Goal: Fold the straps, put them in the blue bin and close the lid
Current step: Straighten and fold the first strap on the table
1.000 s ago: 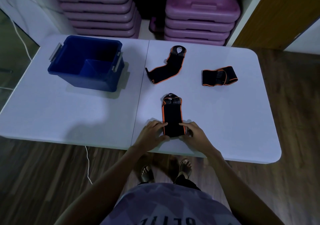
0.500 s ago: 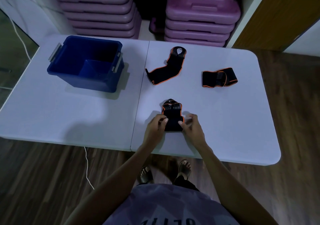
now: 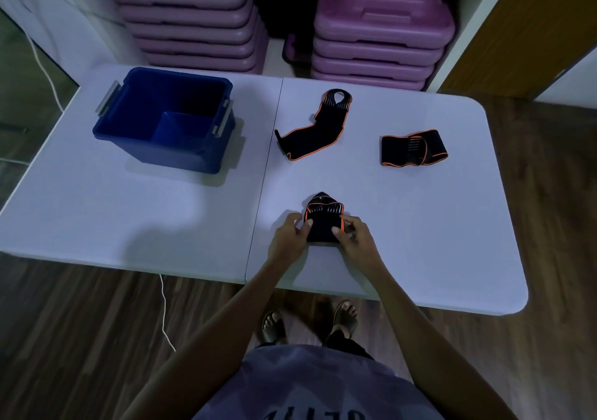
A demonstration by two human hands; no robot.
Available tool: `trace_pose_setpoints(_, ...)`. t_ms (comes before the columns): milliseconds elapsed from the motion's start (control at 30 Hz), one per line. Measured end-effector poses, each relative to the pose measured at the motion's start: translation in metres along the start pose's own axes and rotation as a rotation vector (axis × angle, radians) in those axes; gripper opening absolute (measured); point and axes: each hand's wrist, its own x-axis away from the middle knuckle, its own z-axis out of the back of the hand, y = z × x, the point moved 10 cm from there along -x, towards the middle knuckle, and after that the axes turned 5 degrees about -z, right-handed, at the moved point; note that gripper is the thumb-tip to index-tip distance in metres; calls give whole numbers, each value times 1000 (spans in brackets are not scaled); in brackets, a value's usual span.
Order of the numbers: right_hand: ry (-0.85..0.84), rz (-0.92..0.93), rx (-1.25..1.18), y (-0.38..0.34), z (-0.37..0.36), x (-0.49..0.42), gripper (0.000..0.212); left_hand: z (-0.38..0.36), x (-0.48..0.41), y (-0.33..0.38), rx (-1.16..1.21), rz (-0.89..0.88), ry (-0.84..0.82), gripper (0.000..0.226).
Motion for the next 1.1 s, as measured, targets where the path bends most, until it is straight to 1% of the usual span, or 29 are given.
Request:
trace_pose_setpoints(33,2,-19,-23,-2,-1,-2,18,2,0,6,-15,-34,25,36)
trace_pose_setpoints(67,16,-43,-44,-2,-1,-4,14,7,1,11,-39,-64,75,33)
trace_pose_setpoints(133,47,-109,-66,4,-5,-3,21,17,9,12,-58,-76,197,25)
trace_pose_setpoints(200,48,-128,-62,2,-13,-3,26,26,17,5,-46,-61,264,17)
trace_pose_setpoints(300,16,-91,-15,-15,-34,-5,25,52,25,-8,-63,-52,336,20)
trace_pose_setpoints(367,-30,-46,26,-32,-59,-6,30,81,29,-25,-35,1,408,19)
trace_pose_setpoints(467,-144,23,122,-66,-113,-7,43,131,35,-63,42,111,526,19)
trace_pose_setpoints(600,-284,77,286,-114,-191,-14,55,203,37,-109,19,170,632,21)
trace_pose_setpoints(700,-382,124,379,-148,-247,-18,57,257,27,-135,-17,174,651,22)
trace_pose_setpoints(767,-400,148,427,-168,-279,-24,57,293,16,-151,-65,172,661,21)
trace_pose_setpoints(833,-380,158,452,-186,-305,-31,55,324,2,-165,-110,177,661,19)
trace_pose_setpoints(967,-323,198,515,-215,-351,-45,40,374,-20,-190,-213,191,664,17)
trace_pose_setpoints(1100,-276,241,584,-231,-380,-59,41,402,-33,-199,-346,157,678,23)
